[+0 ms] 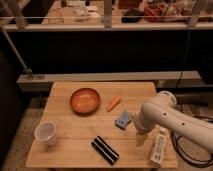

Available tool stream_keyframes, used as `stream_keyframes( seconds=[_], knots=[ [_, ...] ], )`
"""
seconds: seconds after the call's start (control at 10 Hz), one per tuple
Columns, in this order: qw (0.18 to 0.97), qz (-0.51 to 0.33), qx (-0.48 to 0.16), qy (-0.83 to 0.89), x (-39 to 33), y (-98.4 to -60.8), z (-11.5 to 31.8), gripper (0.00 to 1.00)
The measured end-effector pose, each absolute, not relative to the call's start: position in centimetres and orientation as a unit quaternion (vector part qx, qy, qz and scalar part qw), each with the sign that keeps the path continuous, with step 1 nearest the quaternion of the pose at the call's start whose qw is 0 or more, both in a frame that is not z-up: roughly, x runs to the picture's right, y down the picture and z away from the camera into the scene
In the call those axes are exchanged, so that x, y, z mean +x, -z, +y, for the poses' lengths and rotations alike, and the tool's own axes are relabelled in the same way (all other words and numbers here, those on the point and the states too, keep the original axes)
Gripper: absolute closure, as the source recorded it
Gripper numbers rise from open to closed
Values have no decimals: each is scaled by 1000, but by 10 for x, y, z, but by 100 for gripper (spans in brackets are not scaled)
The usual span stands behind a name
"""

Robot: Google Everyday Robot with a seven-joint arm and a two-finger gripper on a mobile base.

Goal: Push the eraser across the table

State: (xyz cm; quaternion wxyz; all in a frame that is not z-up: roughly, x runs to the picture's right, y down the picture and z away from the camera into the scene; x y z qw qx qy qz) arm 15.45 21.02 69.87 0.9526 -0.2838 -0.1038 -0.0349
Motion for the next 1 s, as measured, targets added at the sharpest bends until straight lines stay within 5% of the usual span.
stream_keyframes(
  seconds=[0.5,0.8,1.0],
  knots=[
    [948,-124,-290,40,144,-701,226,21],
    [946,-134,-294,41,140,-702,236,29],
    [943,-144,-297,42,139,-703,245,43]
  ],
)
